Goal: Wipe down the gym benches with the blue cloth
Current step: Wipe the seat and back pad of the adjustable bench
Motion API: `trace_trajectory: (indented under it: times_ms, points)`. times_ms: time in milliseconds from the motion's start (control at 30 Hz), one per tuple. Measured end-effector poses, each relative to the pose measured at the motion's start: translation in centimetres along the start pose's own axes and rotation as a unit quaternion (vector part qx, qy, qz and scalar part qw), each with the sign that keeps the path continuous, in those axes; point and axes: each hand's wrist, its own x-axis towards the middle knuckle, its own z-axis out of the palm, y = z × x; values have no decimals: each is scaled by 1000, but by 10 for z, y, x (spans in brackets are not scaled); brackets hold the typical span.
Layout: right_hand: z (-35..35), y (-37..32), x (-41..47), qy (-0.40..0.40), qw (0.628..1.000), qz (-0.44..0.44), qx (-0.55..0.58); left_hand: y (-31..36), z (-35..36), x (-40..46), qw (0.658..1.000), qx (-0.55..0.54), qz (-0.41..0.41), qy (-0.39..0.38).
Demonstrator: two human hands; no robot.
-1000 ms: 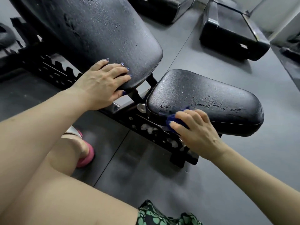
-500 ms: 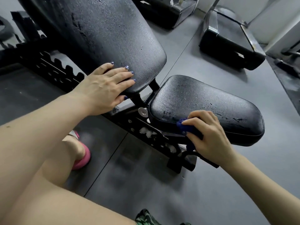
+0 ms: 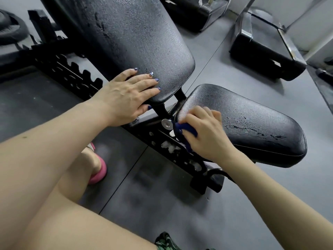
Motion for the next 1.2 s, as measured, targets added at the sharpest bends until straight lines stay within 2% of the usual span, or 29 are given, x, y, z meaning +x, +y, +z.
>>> trace_trajectory:
  times_ms: [133, 300, 500, 567, 767, 967, 1133, 1200]
  points:
    - [-8, 13, -35, 82, 993, -53, -70, 0, 1, -1, 1000, 0, 1, 6]
    - [29, -14, -13, 98, 972, -119, -177, 2, 0, -2, 1000, -2, -3, 1]
    - [14, 34, -66, 125, 952, -206, -189, 1, -2, -6, 1000, -2, 1, 9]
    - [13, 37, -67, 131, 950, -206, -197, 1, -2, -7, 1000, 0, -3, 9]
    - [49, -12, -21, 136, 952, -179, -208, 3, -3, -7, 1000, 17, -7, 1]
    - [30, 12, -51, 146, 958, -168, -183, -4, -10, -4, 1000, 15, 7, -5]
    - [50, -15, -11, 137, 968, -135, -163, -26, -21, 0, 997, 38, -66, -2]
    - [51, -16, -7, 122, 975, -125, -140, -34, -24, -1, 997, 36, -67, -15]
